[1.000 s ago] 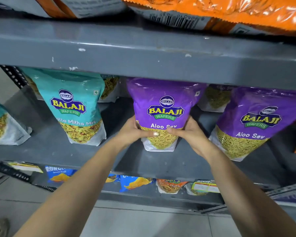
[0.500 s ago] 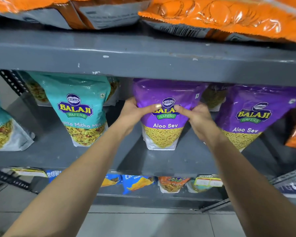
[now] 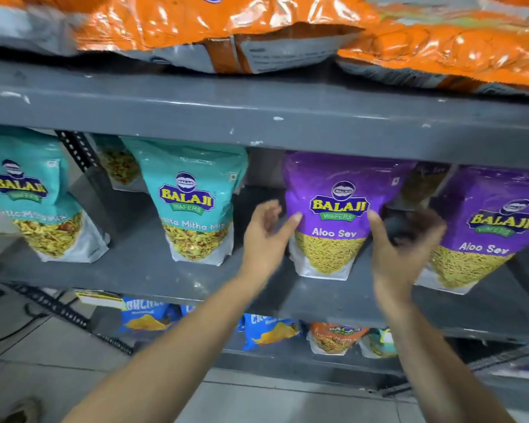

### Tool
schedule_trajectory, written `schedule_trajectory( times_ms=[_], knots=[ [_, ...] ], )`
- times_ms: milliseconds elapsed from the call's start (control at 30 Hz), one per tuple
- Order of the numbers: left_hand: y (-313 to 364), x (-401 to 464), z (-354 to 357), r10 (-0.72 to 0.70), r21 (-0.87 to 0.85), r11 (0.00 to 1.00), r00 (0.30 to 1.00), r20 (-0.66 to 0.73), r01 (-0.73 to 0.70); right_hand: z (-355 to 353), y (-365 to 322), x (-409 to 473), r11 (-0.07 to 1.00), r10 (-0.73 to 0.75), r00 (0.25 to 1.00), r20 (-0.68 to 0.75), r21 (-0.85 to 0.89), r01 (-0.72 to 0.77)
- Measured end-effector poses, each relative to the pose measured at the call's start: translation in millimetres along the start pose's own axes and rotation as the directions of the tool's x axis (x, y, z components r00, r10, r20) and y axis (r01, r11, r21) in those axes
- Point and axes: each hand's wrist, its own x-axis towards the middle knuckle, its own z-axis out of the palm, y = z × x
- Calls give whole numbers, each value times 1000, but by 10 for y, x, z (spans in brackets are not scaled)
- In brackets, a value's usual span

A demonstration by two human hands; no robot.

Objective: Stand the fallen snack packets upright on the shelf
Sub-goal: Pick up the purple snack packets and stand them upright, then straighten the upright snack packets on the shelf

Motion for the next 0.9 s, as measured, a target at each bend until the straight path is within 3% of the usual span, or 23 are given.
schedule_trajectory(
  times_ms=[67, 167, 233, 300, 400, 467, 533, 667, 800, 833, 900],
  knots=[
    [-209, -322, -356, 44, 90, 995, 991, -124, -33, -16, -20, -372, 991, -92, 996, -22, -98, 89],
    [-365, -578, -1087, 106, 189, 981, 946, -307, -48, 150, 25, -874, 933, -259, 915, 309, -165, 320],
    [-366, -492, -1524, 163, 262, 963, 897, -410, -55, 437, 143, -1147, 952, -95, 825, 556, -190, 238],
    [-351, -232, -1840, 105, 325, 944, 894, -435, 47, 803, 274, -1322, 948, 189, 696, 693, -315, 56],
    [-384, 199, -2130, -118, 320, 928, 965, -236, 192, 1315, 393, -1348, 871, 476, 534, 699, -461, -172],
    [-418, 355, -2198, -206, 319, 923, 977, -58, 214, 1531, 459, -1336, 836, 548, 445, 708, -441, -328],
    [-446, 374, -2190, -234, 378, 902, 972, 21, 209, 1623, 563, -1388, 830, 554, 441, 706, -423, -364],
    [-515, 279, -2186, -186, 376, 910, 983, -15, 178, 1589, 666, -1552, 851, 525, 500, 689, -407, -332],
    [-428, 197, -2204, -182, 363, 918, 983, 23, 161, 1573, 655, -1556, 859, 511, 494, 704, -397, -323],
    [-390, 157, -2177, -162, 341, 928, 987, -2, 152, 1558, 643, -1560, 865, 501, 496, 709, -391, -316],
    [-374, 34, -2130, -79, 313, 940, 981, -179, 132, 1447, 585, -1572, 859, 512, 541, 668, -384, -338]
  ],
)
